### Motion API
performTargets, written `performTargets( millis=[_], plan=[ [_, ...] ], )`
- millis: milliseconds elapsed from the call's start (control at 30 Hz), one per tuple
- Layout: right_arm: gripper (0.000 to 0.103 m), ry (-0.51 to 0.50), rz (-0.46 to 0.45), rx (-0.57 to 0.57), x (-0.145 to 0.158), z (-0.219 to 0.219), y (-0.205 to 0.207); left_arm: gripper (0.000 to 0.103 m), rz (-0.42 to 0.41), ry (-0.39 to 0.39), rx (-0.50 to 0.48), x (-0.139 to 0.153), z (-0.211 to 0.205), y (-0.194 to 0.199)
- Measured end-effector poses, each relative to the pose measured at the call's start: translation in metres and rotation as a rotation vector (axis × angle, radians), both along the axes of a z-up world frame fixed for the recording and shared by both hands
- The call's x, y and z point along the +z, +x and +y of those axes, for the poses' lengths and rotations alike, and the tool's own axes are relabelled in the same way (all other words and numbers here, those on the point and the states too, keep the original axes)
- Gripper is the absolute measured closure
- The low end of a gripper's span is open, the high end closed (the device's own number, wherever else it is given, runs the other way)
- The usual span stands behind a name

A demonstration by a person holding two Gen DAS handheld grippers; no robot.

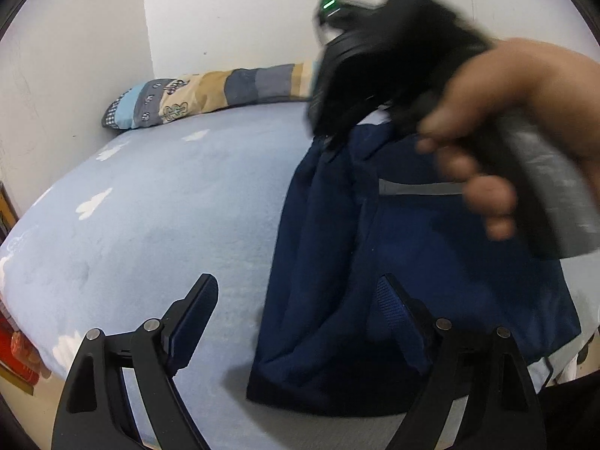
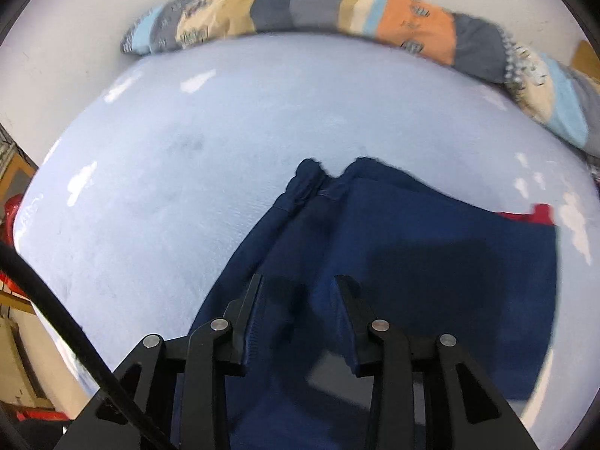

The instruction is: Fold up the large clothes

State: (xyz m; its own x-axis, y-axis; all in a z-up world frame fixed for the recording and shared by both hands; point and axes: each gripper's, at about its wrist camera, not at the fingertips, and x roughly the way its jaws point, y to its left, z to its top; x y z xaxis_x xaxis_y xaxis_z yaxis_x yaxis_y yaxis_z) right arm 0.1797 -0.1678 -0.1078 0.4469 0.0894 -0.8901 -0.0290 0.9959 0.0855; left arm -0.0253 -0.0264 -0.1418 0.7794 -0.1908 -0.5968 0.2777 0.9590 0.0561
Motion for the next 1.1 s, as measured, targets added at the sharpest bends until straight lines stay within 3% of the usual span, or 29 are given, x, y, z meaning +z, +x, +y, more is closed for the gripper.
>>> performTargets(
  millis=[100, 133, 233, 267, 333, 433, 567, 767, 900, 933, 1033, 1100],
  plan=[
    [0.061, -0.016, 0.129, 0.035, -0.039, 0.006, 0.020, 0.017, 0.076, 0.009, -0.007, -0.012, -0.005, 0.020],
    [0.062, -0.017, 0.126, 0.046, -0.043, 0.005, 0.021, 0.016, 0.106, -0.001, -0.019, -0.015, -0.005, 0.026],
    [0.062, 0.095, 0.087, 0.047, -0.027, -0.009, 0.017, 0.015, 0.095, -0.038, -0.015, -0.002, -0.003, 0.032],
    [0.062, 0.153, 0.046, 0.038, -0.013, -0.021, 0.012, 0.015, 0.086, -0.041, -0.016, 0.003, -0.003, 0.033],
    [0.062, 0.176, -0.030, 0.000, 0.013, -0.047, 0.001, 0.015, 0.073, -0.055, -0.013, 0.016, -0.003, 0.039],
    [0.061, 0.071, -0.103, -0.116, 0.041, -0.098, -0.015, 0.016, 0.073, -0.085, -0.016, 0.031, -0.003, 0.055],
    [0.061, -0.081, -0.045, -0.224, 0.029, -0.143, -0.031, 0.015, 0.126, -0.044, -0.015, 0.024, -0.014, 0.081],
    [0.059, -0.065, 0.027, -0.222, -0.011, -0.161, -0.040, 0.015, 0.218, -0.002, 0.015, -0.006, -0.019, 0.102],
    [0.059, 0.036, -0.050, -0.245, 0.012, -0.155, -0.064, 0.015, 0.187, -0.042, 0.019, 0.007, -0.008, 0.092],
    [0.056, 0.054, -0.080, -0.241, 0.025, -0.152, -0.077, 0.016, 0.166, -0.044, 0.012, 0.014, -0.006, 0.085],
    [0.025, 0.035, -0.191, -0.220, 0.061, -0.135, -0.130, 0.015, 0.102, -0.045, -0.004, 0.035, -0.001, 0.061],
    [0.022, 0.017, -0.271, -0.216, 0.076, -0.121, -0.176, 0.015, 0.067, -0.062, -0.019, 0.049, 0.002, 0.040]
  ],
)
